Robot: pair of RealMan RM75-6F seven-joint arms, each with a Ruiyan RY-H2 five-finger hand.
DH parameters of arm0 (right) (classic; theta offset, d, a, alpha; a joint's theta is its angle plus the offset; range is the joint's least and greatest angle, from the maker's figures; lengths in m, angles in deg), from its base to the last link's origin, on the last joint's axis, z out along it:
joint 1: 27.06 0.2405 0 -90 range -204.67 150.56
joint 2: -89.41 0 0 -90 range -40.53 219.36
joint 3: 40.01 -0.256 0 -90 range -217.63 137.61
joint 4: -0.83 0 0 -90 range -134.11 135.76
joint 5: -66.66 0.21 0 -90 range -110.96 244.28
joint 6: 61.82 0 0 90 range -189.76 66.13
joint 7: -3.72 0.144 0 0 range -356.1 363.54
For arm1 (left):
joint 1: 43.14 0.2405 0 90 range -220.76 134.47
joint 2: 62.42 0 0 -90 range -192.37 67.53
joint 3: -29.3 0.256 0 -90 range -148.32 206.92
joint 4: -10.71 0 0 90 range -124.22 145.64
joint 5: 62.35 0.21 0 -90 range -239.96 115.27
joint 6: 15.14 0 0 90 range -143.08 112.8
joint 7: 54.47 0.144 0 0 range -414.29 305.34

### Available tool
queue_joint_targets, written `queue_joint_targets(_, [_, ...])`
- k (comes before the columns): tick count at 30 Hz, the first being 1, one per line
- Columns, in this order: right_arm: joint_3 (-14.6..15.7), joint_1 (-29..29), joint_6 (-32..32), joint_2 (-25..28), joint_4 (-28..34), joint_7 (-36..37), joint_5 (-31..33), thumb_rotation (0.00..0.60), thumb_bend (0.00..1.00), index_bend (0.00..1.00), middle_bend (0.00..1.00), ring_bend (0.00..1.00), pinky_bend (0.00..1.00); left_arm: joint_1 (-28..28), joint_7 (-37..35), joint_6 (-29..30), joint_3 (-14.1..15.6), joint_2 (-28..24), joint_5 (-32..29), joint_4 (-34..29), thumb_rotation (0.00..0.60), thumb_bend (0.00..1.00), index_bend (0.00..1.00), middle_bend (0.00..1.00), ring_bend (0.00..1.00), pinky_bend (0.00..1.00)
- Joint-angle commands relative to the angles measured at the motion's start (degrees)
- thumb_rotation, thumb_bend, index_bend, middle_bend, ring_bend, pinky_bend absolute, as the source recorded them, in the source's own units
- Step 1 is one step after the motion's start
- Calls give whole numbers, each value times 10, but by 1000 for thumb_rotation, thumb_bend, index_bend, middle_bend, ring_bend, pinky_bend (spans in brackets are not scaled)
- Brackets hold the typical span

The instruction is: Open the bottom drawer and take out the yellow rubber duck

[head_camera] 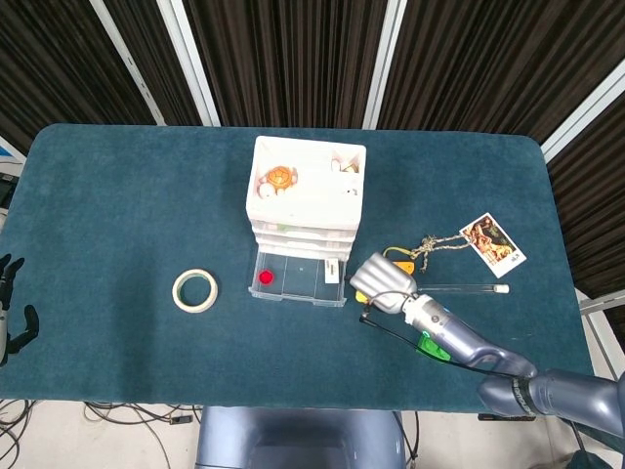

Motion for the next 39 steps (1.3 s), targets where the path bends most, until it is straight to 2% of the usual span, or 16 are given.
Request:
queue_joint_targets(1, [9,-10,-3,-13,-11,-4,3,600,326,551,1000,1000,1000,0,1,1,0,1,1,0,600,608,54,0,0,0])
queue_joint_targets(7, [10,-19,-6,-59,-55,-4,4,600,325,551,1000,1000,1000,2,0,3,0,0,1,1,600,608,54,0,0,0])
queue_joint_targets(14, [8,-20,-21,-86,-88,3,9,600,311,535,1000,1000,1000,1,-1,1,-1,0,0,2,600,608,55,0,0,0])
queue_joint_targets(16, [9,-20,-29,-87,-91,1,12,600,300,498,1000,1000,1000,1,-1,0,0,-1,-1,1,600,608,58,0,0,0])
queue_joint_targets(20, [8,-18,-46,-79,-79,-12,25,600,290,329,1000,1000,1000,0,0,-3,1,-2,-3,-1,600,607,60,0,0,0])
queue_joint_targets(25, [4,-18,-56,-63,-53,-42,49,600,290,251,1000,1000,1000,1,3,-2,0,-2,-4,-2,600,608,60,0,0,0])
queue_joint_targets(31, [-6,-40,-17,-3,14,-62,71,600,289,227,1000,1000,1000,1,3,1,-1,-1,-3,-1,600,608,60,0,0,0])
queue_joint_targets(36, [-17,-63,4,72,81,-51,111,600,289,263,999,1000,1000,2,4,1,-1,-1,-3,0,600,608,60,0,0,0])
queue_joint_targets(38, [-29,-104,69,117,117,-23,134,600,289,252,951,991,992,2,5,4,-1,0,-1,0,600,608,60,0,0,0])
queue_joint_targets(39, [-30,-120,93,126,125,-15,133,600,289,229,890,960,970,2,6,5,-1,0,0,0,600,608,60,0,0,0])
